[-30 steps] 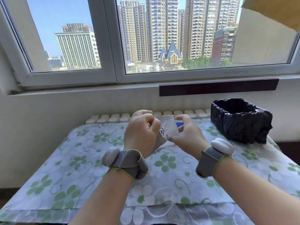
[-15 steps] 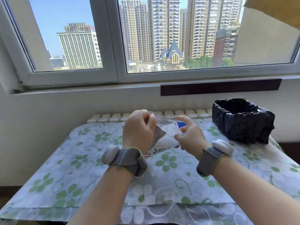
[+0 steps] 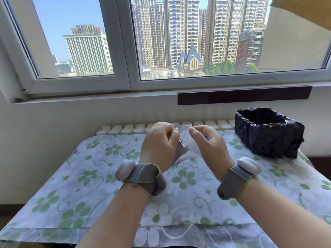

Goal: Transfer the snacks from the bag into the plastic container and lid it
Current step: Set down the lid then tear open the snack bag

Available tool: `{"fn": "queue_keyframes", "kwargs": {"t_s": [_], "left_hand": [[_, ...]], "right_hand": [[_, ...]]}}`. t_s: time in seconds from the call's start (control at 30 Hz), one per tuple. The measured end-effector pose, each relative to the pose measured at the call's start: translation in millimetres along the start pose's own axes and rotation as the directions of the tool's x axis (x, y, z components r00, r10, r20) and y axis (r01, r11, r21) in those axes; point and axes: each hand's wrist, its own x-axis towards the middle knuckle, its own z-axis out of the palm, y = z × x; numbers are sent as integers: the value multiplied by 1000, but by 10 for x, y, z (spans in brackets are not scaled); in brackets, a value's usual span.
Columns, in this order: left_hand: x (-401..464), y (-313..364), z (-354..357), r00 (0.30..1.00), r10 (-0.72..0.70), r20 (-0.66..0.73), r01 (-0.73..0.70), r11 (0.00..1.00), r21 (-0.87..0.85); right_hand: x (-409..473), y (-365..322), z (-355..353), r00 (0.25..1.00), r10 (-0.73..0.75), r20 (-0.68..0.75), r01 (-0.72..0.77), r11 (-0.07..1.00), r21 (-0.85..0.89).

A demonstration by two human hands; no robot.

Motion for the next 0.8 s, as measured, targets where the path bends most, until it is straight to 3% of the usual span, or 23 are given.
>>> {"fn": "queue_keyframes", "kwargs": {"t_s": [0.1, 0.23, 0.33, 0.43, 0.6, 0.8], "left_hand": [[-25, 42, 21, 999, 15, 48, -17, 999, 37], [-94, 102, 65, 992, 40, 117, -45, 998, 44], [-143, 116, 85, 986, 48, 163, -52, 998, 20], [-178, 86, 65, 975, 27, 222, -19, 999, -42], [-167, -190, -37, 957, -205, 206, 226, 970, -84], [-178, -651, -71, 832, -505, 231, 513, 858, 24]], "right_hand": [[-46, -101, 13, 998, -26, 50, 26, 1000, 4], [-8, -211, 39, 958, 162, 236, -199, 969, 145], [36, -199, 57, 926, 280, 254, -319, 939, 127], [49, -134, 85, 925, 316, 214, -341, 935, 95], [58, -44, 120, 953, 271, 132, -269, 962, -36], [60, -111, 124, 980, 115, 164, -131, 987, 91]]}}
